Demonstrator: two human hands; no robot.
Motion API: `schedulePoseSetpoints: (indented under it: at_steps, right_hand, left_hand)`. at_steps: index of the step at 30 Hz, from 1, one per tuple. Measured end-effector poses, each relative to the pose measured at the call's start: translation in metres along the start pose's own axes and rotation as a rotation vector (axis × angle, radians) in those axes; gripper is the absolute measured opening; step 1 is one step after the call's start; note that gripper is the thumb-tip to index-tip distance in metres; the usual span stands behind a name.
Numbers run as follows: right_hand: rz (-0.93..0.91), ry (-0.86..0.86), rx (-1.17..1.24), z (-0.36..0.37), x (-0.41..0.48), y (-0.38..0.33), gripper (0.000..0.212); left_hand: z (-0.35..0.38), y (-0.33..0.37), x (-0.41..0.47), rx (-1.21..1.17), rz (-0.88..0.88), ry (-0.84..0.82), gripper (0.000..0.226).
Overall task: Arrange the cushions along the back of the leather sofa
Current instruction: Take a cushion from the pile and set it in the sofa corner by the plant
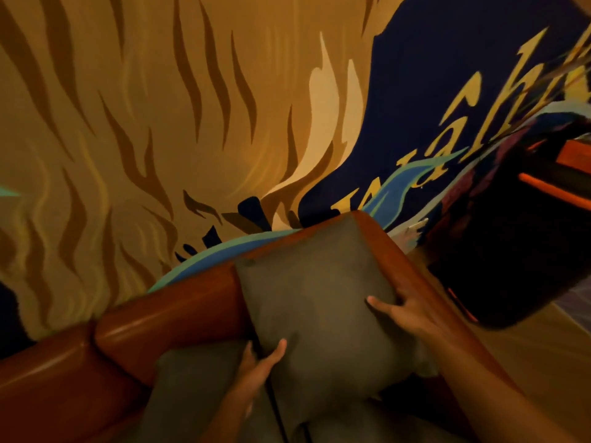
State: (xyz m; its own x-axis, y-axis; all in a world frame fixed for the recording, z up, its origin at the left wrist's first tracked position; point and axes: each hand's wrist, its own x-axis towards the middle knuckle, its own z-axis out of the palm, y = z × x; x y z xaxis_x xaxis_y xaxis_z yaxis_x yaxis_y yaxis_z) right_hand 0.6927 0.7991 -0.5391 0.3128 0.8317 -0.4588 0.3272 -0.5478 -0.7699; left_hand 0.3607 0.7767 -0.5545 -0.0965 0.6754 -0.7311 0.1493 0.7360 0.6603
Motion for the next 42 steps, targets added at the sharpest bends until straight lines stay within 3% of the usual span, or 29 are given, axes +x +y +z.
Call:
schedulePoseSetpoints:
  at_steps: [5, 8, 12, 18, 22, 23, 26, 28, 33, 37, 42]
  right_hand:
    - [0.073, 0.008, 0.123, 0.014, 0.026, 0.01, 0.128]
    - [0.073, 0.022, 0.191, 0.015, 0.03, 0.005, 0.116]
    - [0.072, 0.034, 0.176, 0.015, 0.032, -0.007, 0.125]
    - [0.043, 0.09, 0.252, 0.012, 0.015, -0.037, 0.124]
    - [0.119, 0.012, 0.279, 0.009, 0.008, -0.058, 0.145]
    - [0.14, -0.028, 0.305, 0.008, 0.005, -0.065, 0.134]
    - [0.214, -0.324, 0.281, 0.01, -0.025, -0.095, 0.056]
    - [0.186, -0.425, 0.23, 0.016, -0.041, -0.112, 0.039]
    - [0.099, -0.565, 0.071, 0.057, -0.064, -0.153, 0.093]
    - [-0.044, -0.612, -0.049, 0.106, -0.117, -0.195, 0.076]
    - [-0.256, -0.5, -0.333, 0.188, -0.211, -0.223, 0.066]
  left_hand:
    - [0.013, -0.007, 0.042, -0.277, -0.074, -0.031, 0.108]
    - [0.024, -0.014, 0.049, -0.361, -0.072, -0.012, 0.104]
    - [0.025, -0.013, 0.047, -0.41, -0.085, -0.007, 0.096]
    - [0.007, 0.013, 0.034, -0.365, -0.06, 0.077, 0.089]
    - [-0.025, 0.023, 0.019, -0.411, -0.026, 0.104, 0.08]
    - [-0.035, 0.019, 0.015, -0.429, -0.019, 0.112, 0.079]
    - [-0.06, 0.0, -0.005, -0.471, -0.027, 0.107, 0.09]
    - [-0.077, -0.016, -0.023, -0.523, -0.006, 0.104, 0.088]
    - [-0.119, -0.059, -0.073, -0.623, 0.034, 0.091, 0.074]
    - [-0.159, -0.097, -0.112, -0.643, 0.031, 0.051, 0.066]
    - [-0.211, -0.158, -0.158, -0.557, -0.002, 0.16, 0.12]
